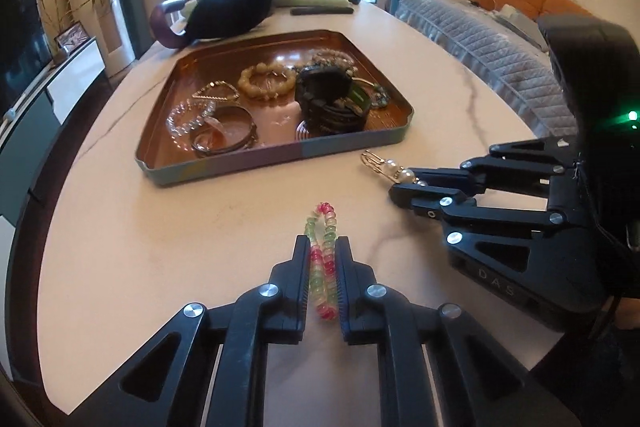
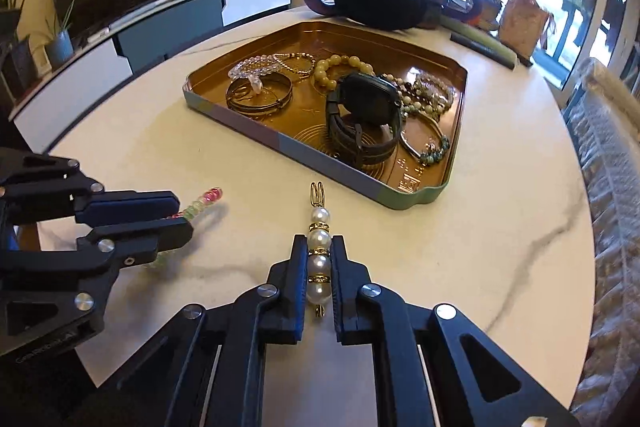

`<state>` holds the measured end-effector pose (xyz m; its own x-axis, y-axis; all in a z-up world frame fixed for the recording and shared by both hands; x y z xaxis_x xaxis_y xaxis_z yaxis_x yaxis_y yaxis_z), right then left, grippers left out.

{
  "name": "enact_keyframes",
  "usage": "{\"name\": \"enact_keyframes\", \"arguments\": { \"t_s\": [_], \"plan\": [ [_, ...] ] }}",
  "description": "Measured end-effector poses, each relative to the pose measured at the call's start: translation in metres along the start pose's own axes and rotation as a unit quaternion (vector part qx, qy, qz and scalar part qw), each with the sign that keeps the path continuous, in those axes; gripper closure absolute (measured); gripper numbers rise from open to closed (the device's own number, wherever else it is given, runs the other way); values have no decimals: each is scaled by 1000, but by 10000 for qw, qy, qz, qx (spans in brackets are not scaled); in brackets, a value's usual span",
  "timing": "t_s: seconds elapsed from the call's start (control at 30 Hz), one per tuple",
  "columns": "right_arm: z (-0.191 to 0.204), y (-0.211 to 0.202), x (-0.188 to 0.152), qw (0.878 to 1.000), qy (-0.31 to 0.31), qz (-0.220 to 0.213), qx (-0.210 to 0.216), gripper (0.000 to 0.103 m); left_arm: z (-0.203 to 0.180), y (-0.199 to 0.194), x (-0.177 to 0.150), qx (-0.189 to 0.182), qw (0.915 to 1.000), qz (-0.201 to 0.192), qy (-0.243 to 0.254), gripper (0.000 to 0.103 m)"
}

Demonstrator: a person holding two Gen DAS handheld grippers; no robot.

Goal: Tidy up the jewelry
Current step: 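Grasp the pink-green bead bracelet with the left tool while the right tool grasps the pearl-gold pin strand, then carry the pink-green bracelet in the left tool while the right tool carries the pin strand over the tray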

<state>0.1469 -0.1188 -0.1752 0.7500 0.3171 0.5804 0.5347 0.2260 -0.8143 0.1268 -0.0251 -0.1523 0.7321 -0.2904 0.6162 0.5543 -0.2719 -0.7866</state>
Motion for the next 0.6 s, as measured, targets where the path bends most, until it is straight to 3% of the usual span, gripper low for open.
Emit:
{"name": "enact_keyframes", "arguments": {
  "t_s": [0.6],
  "plan": [
    [-3,-35,13,9992,72,-392,95,94,12,-22,14,26,9993,-335,-188,90]
  ]
}}
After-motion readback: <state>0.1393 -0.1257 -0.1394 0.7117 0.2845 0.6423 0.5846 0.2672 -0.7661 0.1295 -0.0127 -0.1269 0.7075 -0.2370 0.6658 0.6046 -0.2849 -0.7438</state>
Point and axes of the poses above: each gripper's, at about its wrist camera, not at the fingertips, and y roughly the way its jaws point, z to its left, x to its top, the point moved 5 cm from there along y, roughly the way its jaws point
